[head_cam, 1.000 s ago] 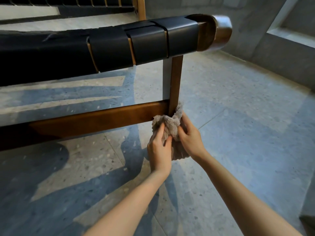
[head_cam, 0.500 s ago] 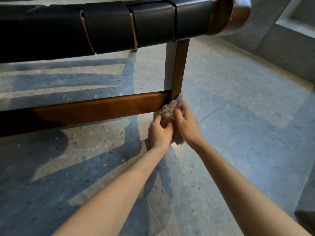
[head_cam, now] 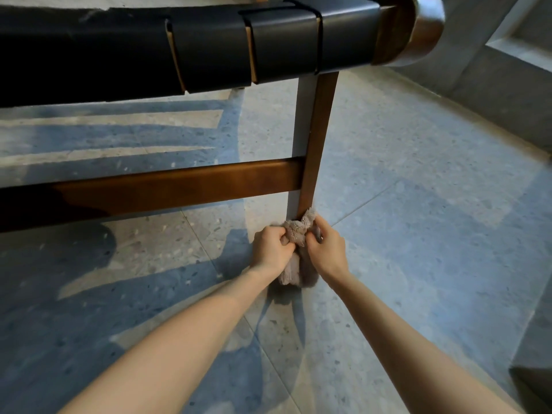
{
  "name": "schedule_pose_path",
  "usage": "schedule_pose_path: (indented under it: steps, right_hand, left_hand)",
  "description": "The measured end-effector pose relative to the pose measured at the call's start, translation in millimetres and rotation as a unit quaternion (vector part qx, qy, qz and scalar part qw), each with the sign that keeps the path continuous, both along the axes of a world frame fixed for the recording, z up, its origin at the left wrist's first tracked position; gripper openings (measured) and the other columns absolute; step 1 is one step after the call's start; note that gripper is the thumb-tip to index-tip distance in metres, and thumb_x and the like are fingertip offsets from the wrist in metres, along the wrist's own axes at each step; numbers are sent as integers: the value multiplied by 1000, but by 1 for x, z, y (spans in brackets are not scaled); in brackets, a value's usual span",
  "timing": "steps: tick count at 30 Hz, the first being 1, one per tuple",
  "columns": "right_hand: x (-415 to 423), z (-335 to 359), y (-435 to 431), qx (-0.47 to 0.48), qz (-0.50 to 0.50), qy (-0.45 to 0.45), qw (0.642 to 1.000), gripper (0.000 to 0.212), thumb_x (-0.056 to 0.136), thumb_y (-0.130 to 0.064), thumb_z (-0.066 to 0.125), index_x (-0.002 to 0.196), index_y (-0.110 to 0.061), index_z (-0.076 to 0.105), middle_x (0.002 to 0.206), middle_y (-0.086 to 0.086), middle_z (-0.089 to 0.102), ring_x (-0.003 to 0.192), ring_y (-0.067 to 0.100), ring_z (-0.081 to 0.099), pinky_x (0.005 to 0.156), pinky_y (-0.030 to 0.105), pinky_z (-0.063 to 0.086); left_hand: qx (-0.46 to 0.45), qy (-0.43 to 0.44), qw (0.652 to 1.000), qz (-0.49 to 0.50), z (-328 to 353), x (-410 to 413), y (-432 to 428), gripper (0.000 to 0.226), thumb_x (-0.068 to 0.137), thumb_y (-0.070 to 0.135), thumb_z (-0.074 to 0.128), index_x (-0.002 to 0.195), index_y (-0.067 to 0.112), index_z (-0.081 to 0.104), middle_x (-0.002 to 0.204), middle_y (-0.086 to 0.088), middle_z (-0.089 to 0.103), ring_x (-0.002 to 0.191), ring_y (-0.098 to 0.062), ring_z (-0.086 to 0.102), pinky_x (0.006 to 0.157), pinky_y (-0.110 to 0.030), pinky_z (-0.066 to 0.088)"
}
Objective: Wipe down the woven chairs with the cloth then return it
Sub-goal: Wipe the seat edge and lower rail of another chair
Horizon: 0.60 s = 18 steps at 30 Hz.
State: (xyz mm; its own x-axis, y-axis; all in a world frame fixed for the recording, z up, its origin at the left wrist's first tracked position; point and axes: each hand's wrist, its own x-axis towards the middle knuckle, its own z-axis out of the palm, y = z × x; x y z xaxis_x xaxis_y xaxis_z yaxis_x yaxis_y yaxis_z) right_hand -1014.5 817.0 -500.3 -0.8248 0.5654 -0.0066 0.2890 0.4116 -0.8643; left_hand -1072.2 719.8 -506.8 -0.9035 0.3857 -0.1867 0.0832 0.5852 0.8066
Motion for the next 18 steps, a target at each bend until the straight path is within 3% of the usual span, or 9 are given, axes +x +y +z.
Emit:
schedule_pose_path:
  steps: [3, 5, 7, 9, 12, 18]
  right_hand:
    - [14, 14, -7, 40, -29, 24, 999, 38, 89, -2, 51, 115, -25, 66, 75, -1, 66, 63, 6, 54, 57, 9, 38]
    - [22, 26, -14, 39, -58, 69, 995, 39, 89, -5, 54, 121, -27, 63, 87, -4, 68, 72, 5, 58, 65, 11, 42]
    - [23, 40, -23, 27, -70, 103, 992, 39, 89, -6, 57, 123, -26, 60, 105, -10, 66, 90, 1, 59, 78, 16, 46]
    - [21, 56, -34, 17, -65, 123, 990, 37, 88, -8, 60, 119, -28, 57, 109, -12, 63, 93, 0, 57, 76, 15, 48]
    - [14, 78, -56, 10, -18, 149, 989, 42, 88, -11, 63, 107, -44, 46, 99, -18, 59, 87, 2, 58, 70, 25, 51]
    - [-11, 109, -119, 10, 87, 134, 987, 34, 88, -26, 67, 101, -42, 40, 102, -17, 55, 90, 2, 56, 72, 30, 56]
  left_hand:
    - [-37, 5, 998, -54, 24, -2, -8, 14, 82, 14, 66, 69, 12, 62, 79, -9, 67, 72, -19, 56, 54, -23, 36]
    - [-38, 23, 996, -74, 47, -5, -12, 5, 83, 16, 65, 84, 11, 68, 88, -5, 69, 87, -21, 63, 68, -26, 47]
    - [-31, 55, 995, -84, 68, -9, -20, 20, 83, 16, 66, 102, 18, 69, 102, -2, 70, 99, -18, 62, 79, -25, 47]
    - [-17, 88, 991, -100, 86, -15, -37, 31, 81, 14, 69, 111, 20, 66, 108, 2, 69, 102, -15, 61, 80, -20, 43]
    - [3, 111, 988, -103, 109, -24, -74, 39, 79, 16, 73, 115, 22, 60, 101, 14, 60, 94, -6, 57, 68, -4, 37]
    - [6, 158, 987, -19, 136, -34, -171, 42, 73, 25, 79, 99, 35, 48, 87, 24, 49, 78, 5, 50, 60, -8, 37]
